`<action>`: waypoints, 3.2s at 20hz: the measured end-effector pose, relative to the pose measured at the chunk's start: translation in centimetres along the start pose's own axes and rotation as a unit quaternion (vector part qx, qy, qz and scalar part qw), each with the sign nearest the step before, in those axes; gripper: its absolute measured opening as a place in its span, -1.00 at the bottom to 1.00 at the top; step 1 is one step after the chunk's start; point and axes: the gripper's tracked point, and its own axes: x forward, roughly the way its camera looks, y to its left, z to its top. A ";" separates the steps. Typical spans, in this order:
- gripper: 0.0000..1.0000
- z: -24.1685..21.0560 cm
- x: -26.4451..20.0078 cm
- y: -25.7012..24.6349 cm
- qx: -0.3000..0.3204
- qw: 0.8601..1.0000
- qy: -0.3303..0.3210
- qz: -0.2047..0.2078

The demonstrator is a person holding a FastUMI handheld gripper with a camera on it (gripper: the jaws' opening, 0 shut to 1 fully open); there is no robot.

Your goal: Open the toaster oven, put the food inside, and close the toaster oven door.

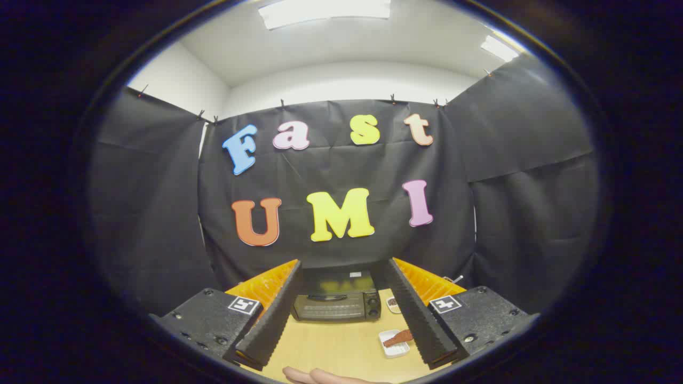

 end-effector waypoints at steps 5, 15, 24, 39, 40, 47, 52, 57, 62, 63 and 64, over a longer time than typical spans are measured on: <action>1.00 -0.9 0.1 -1.5 -0.022 0.999 0.019 -0.026; 1.00 -1.2 3.3 -6.4 -0.023 0.996 0.004 -0.083; 1.00 -7.2 13.3 -3.8 -0.042 0.997 0.055 -0.030; 1.00 -25.6 34.0 4.5 -0.080 0.976 0.203 -0.003; 1.00 -26.9 34.7 4.6 -0.087 0.973 0.216 -0.006; 1.00 -30.2 37.1 5.0 -0.033 0.967 0.251 -0.010; 1.00 -30.1 36.7 5.0 -0.033 0.964 0.264 -0.008; 1.00 -30.0 33.8 4.9 -0.059 0.961 0.269 -0.007; 1.00 -31.6 28.6 4.6 -0.070 0.955 0.289 -0.020; 1.00 -32.2 27.4 4.5 -0.068 0.952 0.298 -0.024; 1.00 -33.0 26.1 4.7 -0.064 0.948 0.310 -0.025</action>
